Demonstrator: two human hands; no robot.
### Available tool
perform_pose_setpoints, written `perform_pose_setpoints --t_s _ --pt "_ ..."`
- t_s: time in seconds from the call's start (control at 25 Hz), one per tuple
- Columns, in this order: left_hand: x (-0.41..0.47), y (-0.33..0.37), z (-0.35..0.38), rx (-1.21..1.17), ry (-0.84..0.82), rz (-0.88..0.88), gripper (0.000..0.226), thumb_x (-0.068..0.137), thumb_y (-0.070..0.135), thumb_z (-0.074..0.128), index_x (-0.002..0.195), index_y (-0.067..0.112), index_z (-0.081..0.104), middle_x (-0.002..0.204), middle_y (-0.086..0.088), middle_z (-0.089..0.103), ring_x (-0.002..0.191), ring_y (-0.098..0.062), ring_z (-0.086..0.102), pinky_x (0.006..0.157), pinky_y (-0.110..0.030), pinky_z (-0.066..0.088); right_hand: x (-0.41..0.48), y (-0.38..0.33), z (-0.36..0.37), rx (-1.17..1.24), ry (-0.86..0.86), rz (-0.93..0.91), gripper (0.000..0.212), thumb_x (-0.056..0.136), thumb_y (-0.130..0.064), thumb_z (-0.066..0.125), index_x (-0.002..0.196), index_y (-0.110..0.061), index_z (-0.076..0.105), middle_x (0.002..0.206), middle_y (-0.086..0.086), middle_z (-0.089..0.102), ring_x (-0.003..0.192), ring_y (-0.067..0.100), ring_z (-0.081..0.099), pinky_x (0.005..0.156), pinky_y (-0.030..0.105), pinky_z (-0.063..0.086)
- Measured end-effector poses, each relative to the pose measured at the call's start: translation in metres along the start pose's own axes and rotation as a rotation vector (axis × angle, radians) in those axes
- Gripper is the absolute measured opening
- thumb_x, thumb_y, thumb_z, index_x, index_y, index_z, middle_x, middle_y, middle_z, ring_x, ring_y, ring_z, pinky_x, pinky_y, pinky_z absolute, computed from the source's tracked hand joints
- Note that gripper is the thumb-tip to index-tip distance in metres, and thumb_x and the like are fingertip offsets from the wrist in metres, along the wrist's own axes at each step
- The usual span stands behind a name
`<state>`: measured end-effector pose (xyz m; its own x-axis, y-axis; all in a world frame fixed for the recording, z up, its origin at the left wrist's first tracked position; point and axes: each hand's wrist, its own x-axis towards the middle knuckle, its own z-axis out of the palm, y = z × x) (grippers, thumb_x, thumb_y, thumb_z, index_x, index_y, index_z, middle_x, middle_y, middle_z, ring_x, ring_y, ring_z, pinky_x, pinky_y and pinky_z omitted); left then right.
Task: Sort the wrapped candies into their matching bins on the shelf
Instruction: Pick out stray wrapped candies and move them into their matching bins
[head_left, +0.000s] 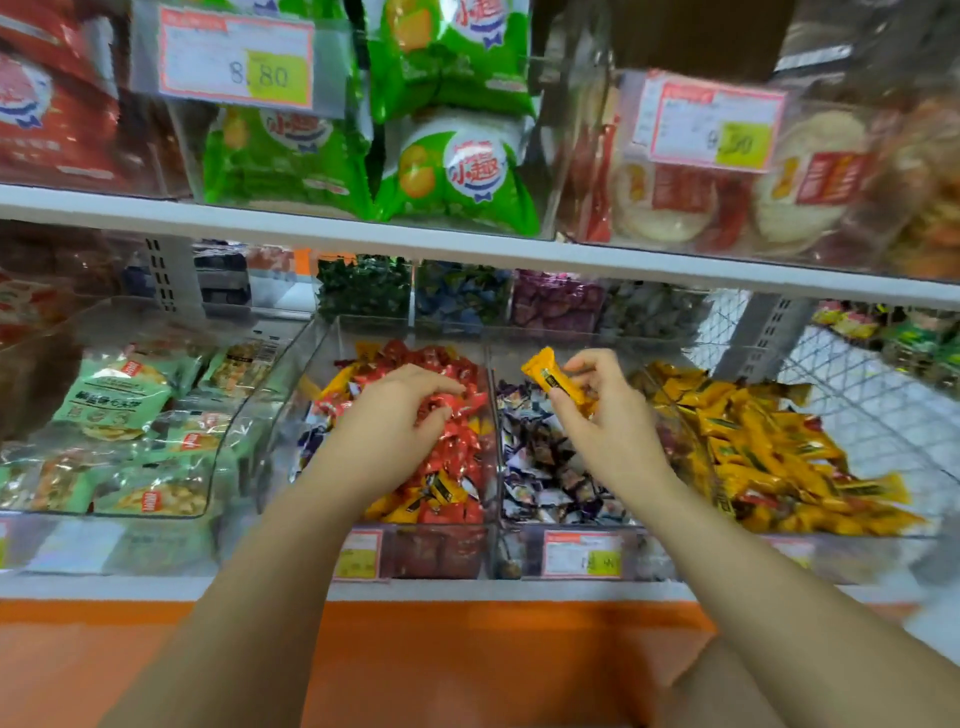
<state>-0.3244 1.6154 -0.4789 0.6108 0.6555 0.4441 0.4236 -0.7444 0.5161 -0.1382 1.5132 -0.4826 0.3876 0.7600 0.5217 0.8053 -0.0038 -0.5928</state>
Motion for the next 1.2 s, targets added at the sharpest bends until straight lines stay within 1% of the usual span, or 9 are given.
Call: perform_pose_setpoints --t_s 0.16,0.28,0.4,0.48,0.56,0.76,0.96,1.08,1.2 --pt "0.014 0.027 0.026 0.000 -0.014 -0.012 0.030 0.093 0.020 0.053 0.123 0.022 0.058 0.124 0.001 0.054 0.114 -0.013 0.048 0.092 -0.018 0.032 -0.013 0.050 -0.050 -0.050 0.227 0.132 0.013 0.091 -0.014 0.056 0.093 -0.017 0.043 0.066 -0.004 0.050 0.053 0.015 0.044 0.051 0.032 0.030" --pt "0.021 0.036 0.040 -0.004 -0.056 -0.037 0.029 0.094 0.021 0.052 0.123 0.022 0.058 0.127 0.000 0.053 0.116 -0.015 0.048 0.093 -0.019 0.032 -0.012 0.083 -0.078 -0.135 0.367 0.233 0.010 0.092 -0.011 0.054 0.100 -0.014 0.050 0.074 -0.004 0.054 0.067 0.023 0.052 0.059 0.033 0.033" --pt "0.024 0.041 0.050 -0.005 -0.102 -0.057 0.030 0.094 0.022 0.052 0.123 0.025 0.057 0.128 0.001 0.051 0.119 -0.016 0.047 0.100 -0.028 0.036 -0.008 0.116 -0.091 -0.476 0.145 0.345 0.027 0.092 -0.008 0.050 0.117 -0.012 0.061 0.116 0.010 0.061 0.104 0.030 0.056 0.081 0.034 0.044" --pt "0.023 0.041 0.051 -0.009 -0.105 -0.059 0.029 0.095 0.022 0.051 0.123 0.026 0.057 0.129 0.001 0.051 0.119 -0.016 0.047 0.101 -0.030 0.037 -0.009 0.122 -0.094 -0.656 -0.036 0.365 0.032 0.092 -0.013 0.049 0.122 -0.020 0.061 0.138 0.007 0.049 0.123 0.030 0.044 0.095 0.040 0.040" --pt "0.021 0.038 0.048 -0.009 -0.100 -0.045 0.028 0.094 0.022 0.052 0.122 0.027 0.058 0.128 0.004 0.051 0.117 -0.012 0.047 0.098 -0.026 0.035 -0.011 0.114 -0.095 -0.655 -0.074 0.375 0.035 0.094 -0.016 0.048 0.126 -0.027 0.058 0.146 0.002 0.040 0.129 0.030 0.035 0.099 0.044 0.036" --pt "0.006 0.019 0.016 0.018 0.011 -0.007 0.025 0.092 0.017 0.055 0.115 0.023 0.064 0.118 0.005 0.056 0.113 -0.013 0.051 0.099 -0.027 0.037 -0.004 0.070 -0.079 -0.523 0.008 0.181 0.030 0.092 -0.014 0.052 0.117 -0.026 0.064 0.137 0.000 0.051 0.124 0.029 0.042 0.101 0.042 0.036" --pt "-0.020 -0.020 -0.027 0.069 0.171 -0.083 0.024 0.091 0.010 0.054 0.109 0.020 0.066 0.112 0.004 0.060 0.096 -0.011 0.053 0.084 -0.025 0.038 0.012 0.000 -0.025 -0.308 -0.131 -0.037 0.025 0.092 -0.017 0.055 0.113 -0.026 0.065 0.121 -0.004 0.060 0.118 0.022 0.048 0.101 0.044 0.037" --pt "-0.028 -0.047 -0.045 0.089 0.201 -0.125 0.025 0.091 0.009 0.054 0.110 0.020 0.066 0.112 0.002 0.062 0.101 -0.018 0.056 0.085 -0.030 0.041 0.018 -0.038 0.016 -0.240 -0.247 -0.112 0.024 0.092 -0.021 0.054 0.113 -0.027 0.064 0.120 -0.005 0.061 0.117 0.019 0.048 0.102 0.044 0.037" --pt "-0.032 -0.066 -0.057 0.118 0.205 -0.138 0.026 0.091 0.008 0.054 0.111 0.017 0.066 0.113 -0.001 0.063 0.106 -0.020 0.056 0.085 -0.023 0.036 0.022 -0.065 0.051 -0.217 -0.328 -0.185 0.024 0.092 -0.021 0.055 0.113 -0.025 0.065 0.120 -0.005 0.062 0.115 0.016 0.051 0.101 0.035 0.039"
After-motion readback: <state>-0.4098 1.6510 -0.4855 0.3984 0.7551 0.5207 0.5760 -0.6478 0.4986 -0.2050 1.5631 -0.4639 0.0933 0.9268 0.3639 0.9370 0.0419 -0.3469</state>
